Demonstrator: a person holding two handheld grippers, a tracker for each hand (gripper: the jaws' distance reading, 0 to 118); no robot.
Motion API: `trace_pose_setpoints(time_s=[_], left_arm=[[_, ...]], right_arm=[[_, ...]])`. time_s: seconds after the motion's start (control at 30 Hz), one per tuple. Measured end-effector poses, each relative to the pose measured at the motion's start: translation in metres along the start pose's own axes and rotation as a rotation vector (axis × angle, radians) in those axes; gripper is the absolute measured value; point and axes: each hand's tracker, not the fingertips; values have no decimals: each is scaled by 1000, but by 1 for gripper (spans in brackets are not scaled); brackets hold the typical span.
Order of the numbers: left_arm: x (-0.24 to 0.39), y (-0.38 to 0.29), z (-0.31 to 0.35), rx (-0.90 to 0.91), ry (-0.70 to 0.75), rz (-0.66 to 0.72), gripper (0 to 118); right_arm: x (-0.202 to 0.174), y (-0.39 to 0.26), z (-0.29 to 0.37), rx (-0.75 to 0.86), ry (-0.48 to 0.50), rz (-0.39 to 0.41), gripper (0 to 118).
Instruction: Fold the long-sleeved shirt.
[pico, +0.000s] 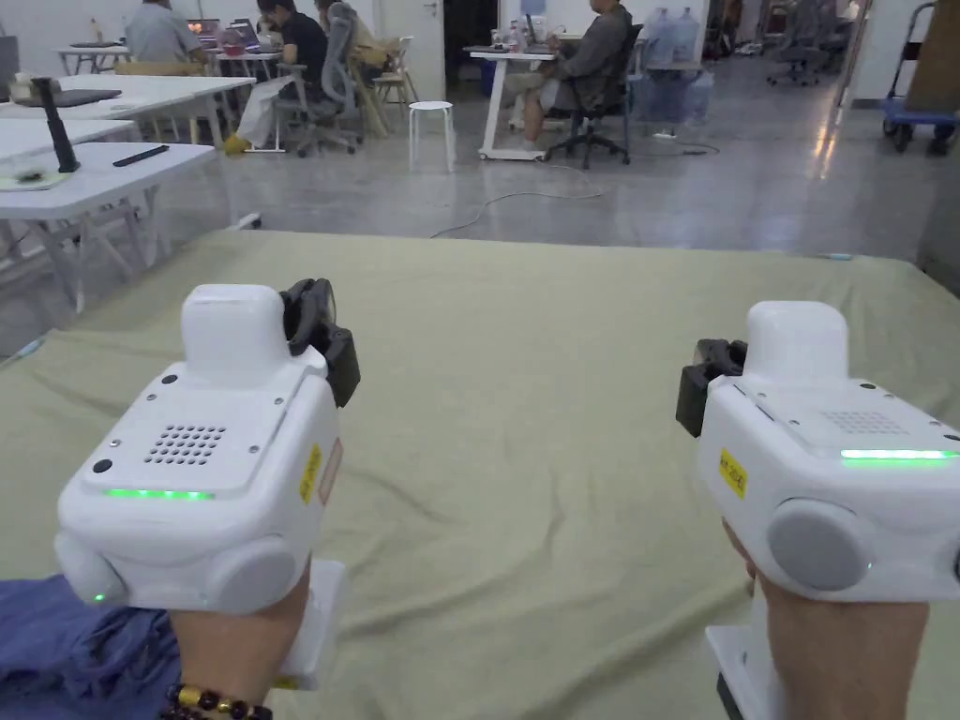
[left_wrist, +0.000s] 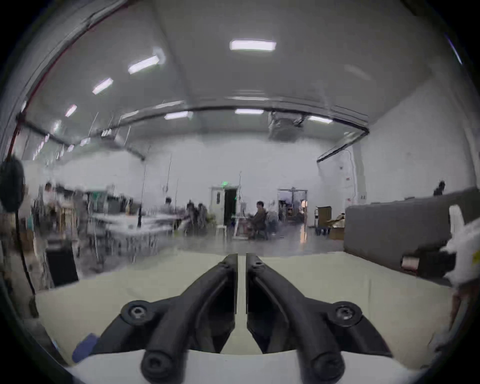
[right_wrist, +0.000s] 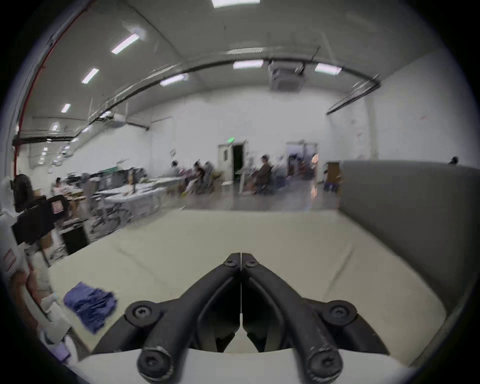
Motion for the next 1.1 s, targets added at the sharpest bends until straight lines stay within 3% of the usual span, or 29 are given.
trace_pose_setpoints(time_s=[0.1, 0.27, 0.47, 0.67, 0.73, 0.8, 0.9, 1.0, 1.03, 1.07, 1.1], left_arm=[[43, -2, -8, -12, -5, -34, 4], [75, -25, 7, -83, -58, 114, 4], [89, -62, 36, -125, -61, 85, 4], [83, -92, 55, -185, -74, 88, 4], [83, -99, 55, -204, -60, 68, 4], [84, -102, 56, -212, -65, 64, 4], [87, -103, 56, -225, -70, 63, 4], [89, -100, 55, -218, -76, 52, 5], [89, -99, 56, -212, -70, 40, 11], [89, -99, 56, -207, -65, 29, 33], [90, -99, 55, -205, -60, 26, 62]], right_arm=[[36, 4, 16, 48, -71, 2, 0], [75, -20, 39, 74, -145, 9, 0], [82, -56, 57, 100, -169, 37, 0], [91, -91, 74, 98, -204, -16, 0], [94, -99, 75, 91, -215, 6, 0], [92, -101, 74, 82, -225, 38, 0], [96, -95, 72, 57, -212, -1, 0], [94, -93, 70, 58, -220, 18, 0], [94, -93, 70, 54, -217, 29, 0], [93, -93, 69, 49, -212, 41, 20], [91, -94, 69, 49, -217, 46, 53]])
